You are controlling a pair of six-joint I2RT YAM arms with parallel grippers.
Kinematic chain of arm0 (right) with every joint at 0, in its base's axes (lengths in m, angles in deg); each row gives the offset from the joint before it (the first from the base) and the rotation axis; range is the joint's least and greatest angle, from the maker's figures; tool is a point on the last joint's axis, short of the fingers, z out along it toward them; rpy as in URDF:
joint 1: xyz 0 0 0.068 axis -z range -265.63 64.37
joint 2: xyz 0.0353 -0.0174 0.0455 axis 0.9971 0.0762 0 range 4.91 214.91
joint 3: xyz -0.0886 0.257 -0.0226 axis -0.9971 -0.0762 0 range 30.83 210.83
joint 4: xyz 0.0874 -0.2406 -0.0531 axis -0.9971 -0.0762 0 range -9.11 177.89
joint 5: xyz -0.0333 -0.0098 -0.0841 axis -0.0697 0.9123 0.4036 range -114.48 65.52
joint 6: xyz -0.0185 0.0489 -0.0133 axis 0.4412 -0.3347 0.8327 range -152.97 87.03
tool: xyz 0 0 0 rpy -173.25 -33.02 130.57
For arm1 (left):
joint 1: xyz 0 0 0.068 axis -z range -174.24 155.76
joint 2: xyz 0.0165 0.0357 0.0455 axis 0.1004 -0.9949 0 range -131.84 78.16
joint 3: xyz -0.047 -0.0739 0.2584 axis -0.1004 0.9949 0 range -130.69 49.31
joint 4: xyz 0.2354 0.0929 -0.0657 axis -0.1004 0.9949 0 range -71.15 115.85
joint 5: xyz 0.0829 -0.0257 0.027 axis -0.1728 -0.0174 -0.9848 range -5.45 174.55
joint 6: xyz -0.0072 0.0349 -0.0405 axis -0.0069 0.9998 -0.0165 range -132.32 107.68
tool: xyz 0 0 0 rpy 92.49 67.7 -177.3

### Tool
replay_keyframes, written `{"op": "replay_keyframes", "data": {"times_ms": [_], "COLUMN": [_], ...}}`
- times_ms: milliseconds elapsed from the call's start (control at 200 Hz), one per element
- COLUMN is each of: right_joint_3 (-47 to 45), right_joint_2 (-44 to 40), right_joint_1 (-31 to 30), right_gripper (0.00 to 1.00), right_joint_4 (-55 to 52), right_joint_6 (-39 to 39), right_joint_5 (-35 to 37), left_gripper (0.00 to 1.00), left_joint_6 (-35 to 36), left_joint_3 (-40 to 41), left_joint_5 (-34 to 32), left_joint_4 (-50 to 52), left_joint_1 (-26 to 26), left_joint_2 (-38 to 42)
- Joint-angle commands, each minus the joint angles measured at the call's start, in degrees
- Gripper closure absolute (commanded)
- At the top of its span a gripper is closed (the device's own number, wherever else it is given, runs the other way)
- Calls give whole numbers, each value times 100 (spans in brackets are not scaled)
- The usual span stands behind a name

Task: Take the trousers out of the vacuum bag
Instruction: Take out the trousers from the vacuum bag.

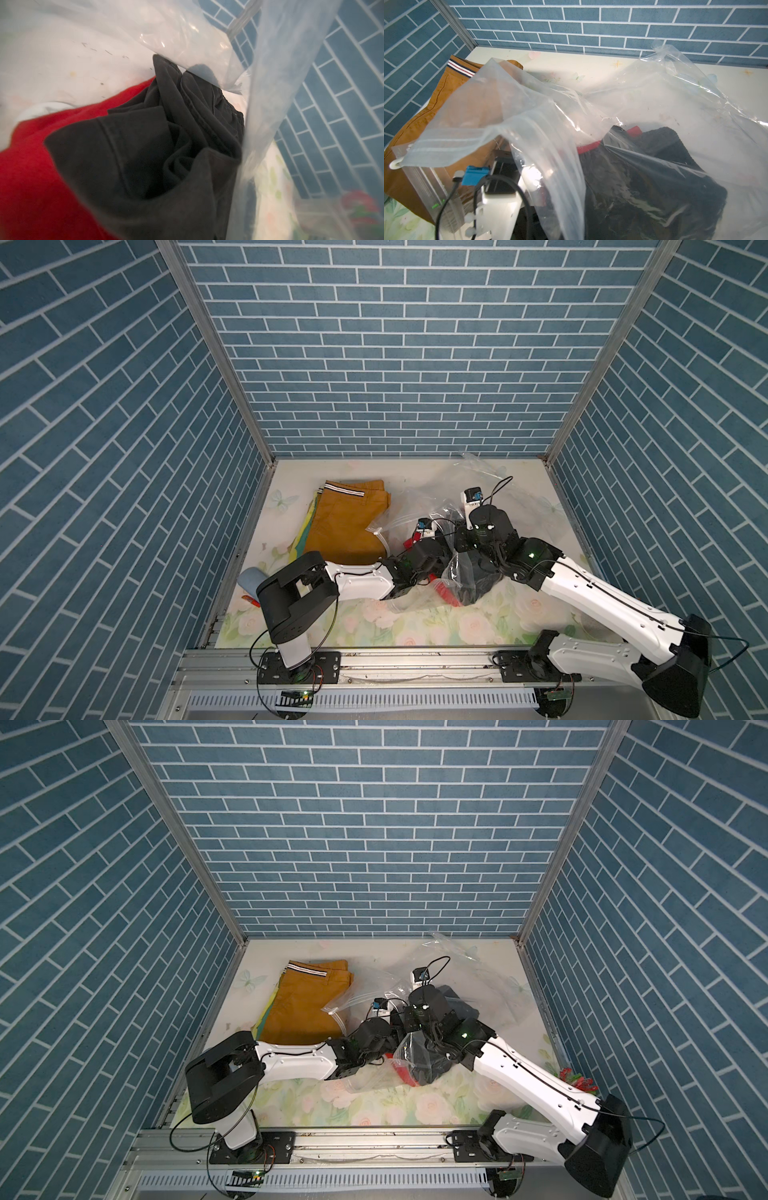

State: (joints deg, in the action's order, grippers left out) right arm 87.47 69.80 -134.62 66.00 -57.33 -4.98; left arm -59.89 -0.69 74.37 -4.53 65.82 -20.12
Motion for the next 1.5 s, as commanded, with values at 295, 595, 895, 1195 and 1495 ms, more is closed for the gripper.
{"op": "replay_keyframes", "data": {"times_ms": [295,595,895,1195,1495], "right_joint_3": [-536,-1552,-1902,-2114,-2193], "right_joint_2": [-490,-1645,-2089,-2502,-2998], "right_joint_1": [85,83,352,551,549], "right_gripper": [72,49,31,18,13], "right_joint_4": [647,292,-278,431,679], "right_joint_6": [180,-209,-640,4,329], "right_joint_5": [-1141,-1233,-526,-2749,-5323], "left_gripper": [100,100,100,100,100], "left_joint_6": [617,606,602,443,440], "left_joint_3": [202,684,848,1180,1220], "left_joint_5": [-539,-250,-121,31,103], "left_joint_4": [797,772,1177,990,940], "left_joint_1": [86,-365,-459,-656,-749], "left_joint_2": [843,1354,1828,1984,1953]}}
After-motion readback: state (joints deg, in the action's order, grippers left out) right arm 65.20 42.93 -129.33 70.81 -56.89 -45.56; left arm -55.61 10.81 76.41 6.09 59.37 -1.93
